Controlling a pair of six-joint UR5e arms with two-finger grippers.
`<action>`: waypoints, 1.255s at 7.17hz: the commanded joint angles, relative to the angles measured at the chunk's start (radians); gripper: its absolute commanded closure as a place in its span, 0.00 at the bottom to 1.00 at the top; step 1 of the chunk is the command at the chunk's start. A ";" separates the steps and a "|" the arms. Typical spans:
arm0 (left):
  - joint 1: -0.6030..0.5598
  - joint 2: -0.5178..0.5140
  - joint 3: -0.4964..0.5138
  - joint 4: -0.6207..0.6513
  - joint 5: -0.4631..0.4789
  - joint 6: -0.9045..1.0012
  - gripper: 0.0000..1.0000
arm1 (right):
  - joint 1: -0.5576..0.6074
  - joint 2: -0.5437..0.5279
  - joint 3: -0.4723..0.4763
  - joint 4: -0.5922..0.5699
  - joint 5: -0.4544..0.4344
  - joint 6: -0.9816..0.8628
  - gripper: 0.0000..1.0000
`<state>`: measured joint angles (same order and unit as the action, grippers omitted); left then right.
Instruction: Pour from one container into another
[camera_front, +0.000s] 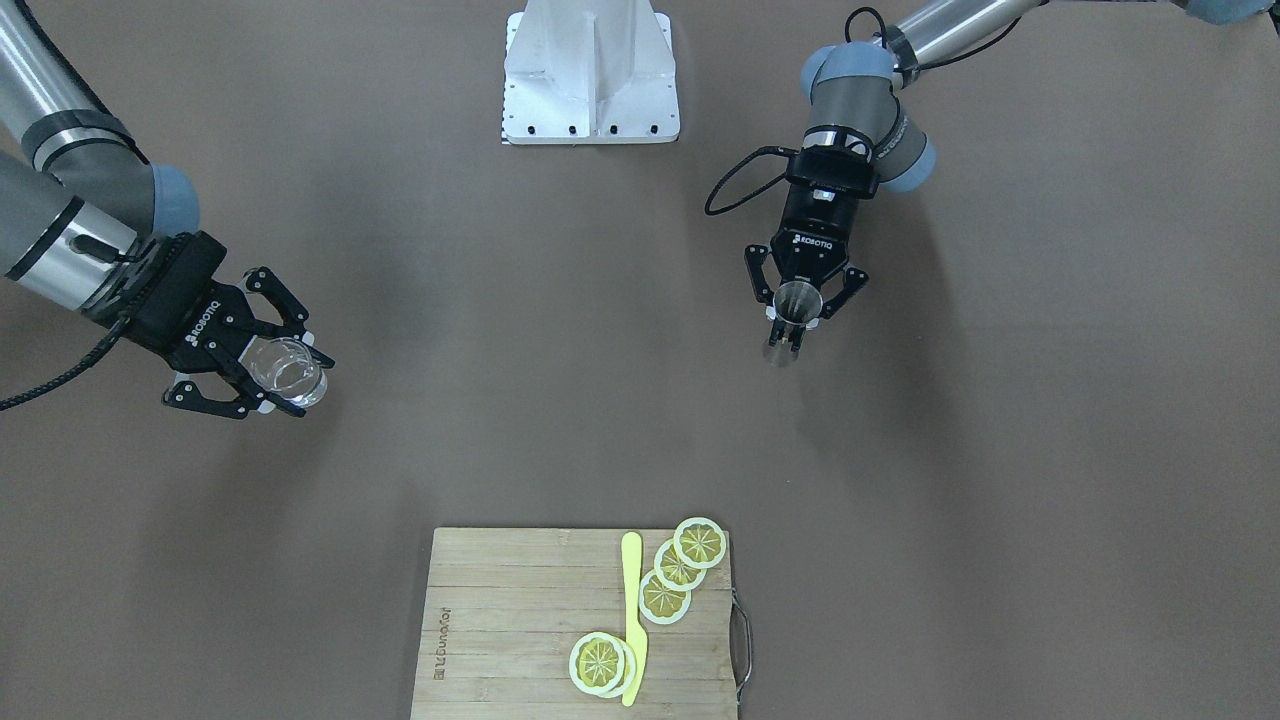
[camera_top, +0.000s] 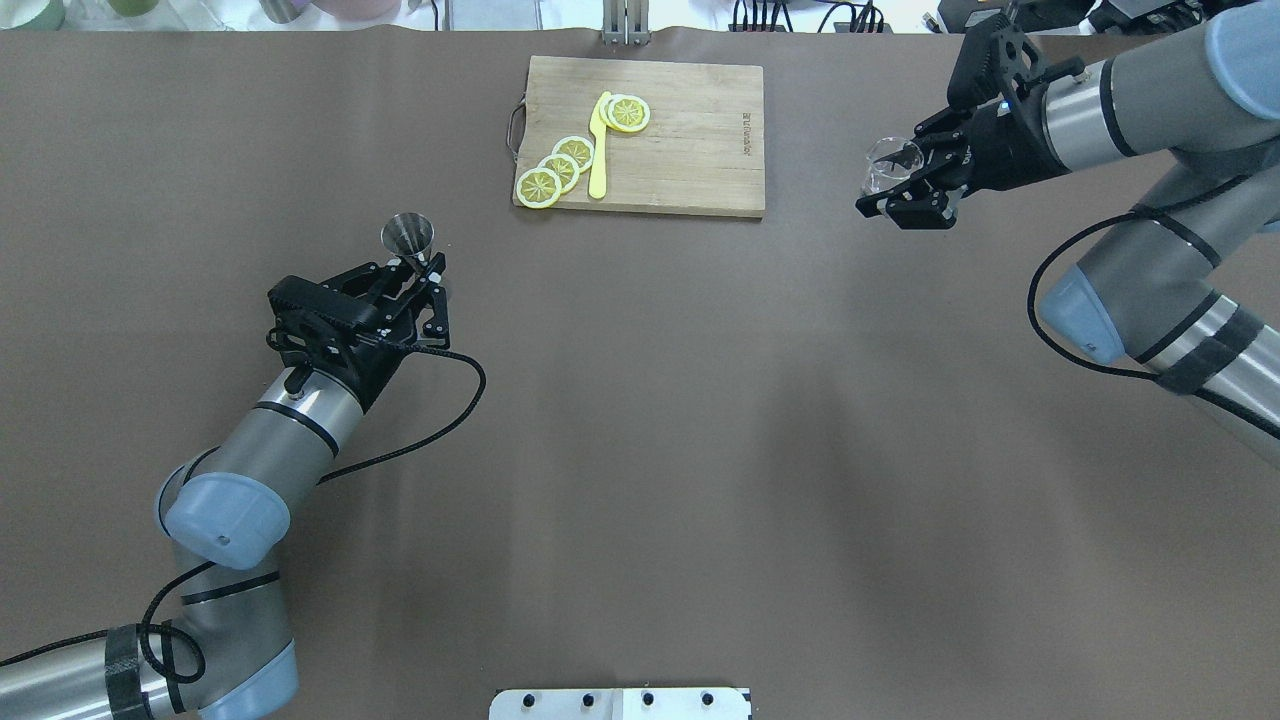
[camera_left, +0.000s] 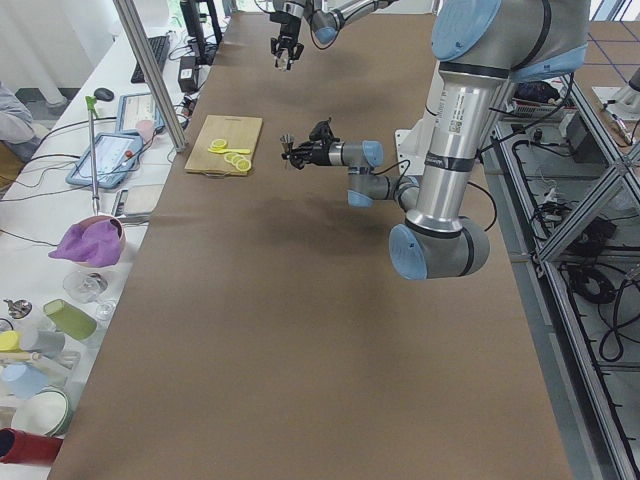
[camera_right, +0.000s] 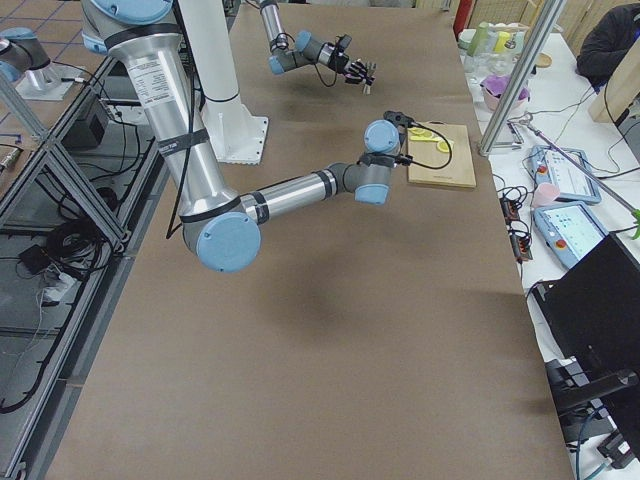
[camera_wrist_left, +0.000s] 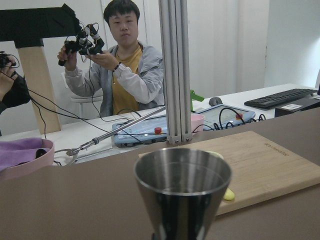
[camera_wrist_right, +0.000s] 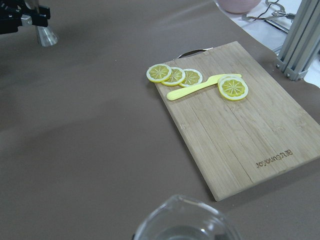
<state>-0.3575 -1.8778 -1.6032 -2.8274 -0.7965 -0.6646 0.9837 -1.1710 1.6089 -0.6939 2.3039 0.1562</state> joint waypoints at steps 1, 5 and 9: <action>0.000 0.006 -0.003 -0.006 0.008 -0.007 1.00 | -0.006 0.066 0.109 -0.262 0.003 -0.004 1.00; 0.014 0.034 -0.050 -0.015 0.016 -0.154 1.00 | -0.133 0.210 0.171 -0.534 -0.067 -0.009 1.00; 0.018 0.035 -0.029 -0.014 -0.003 -0.155 1.00 | -0.272 0.353 0.187 -0.742 -0.190 -0.061 1.00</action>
<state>-0.3394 -1.8426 -1.6399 -2.8425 -0.7975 -0.8181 0.7367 -0.8520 1.7962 -1.3966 2.1217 0.1003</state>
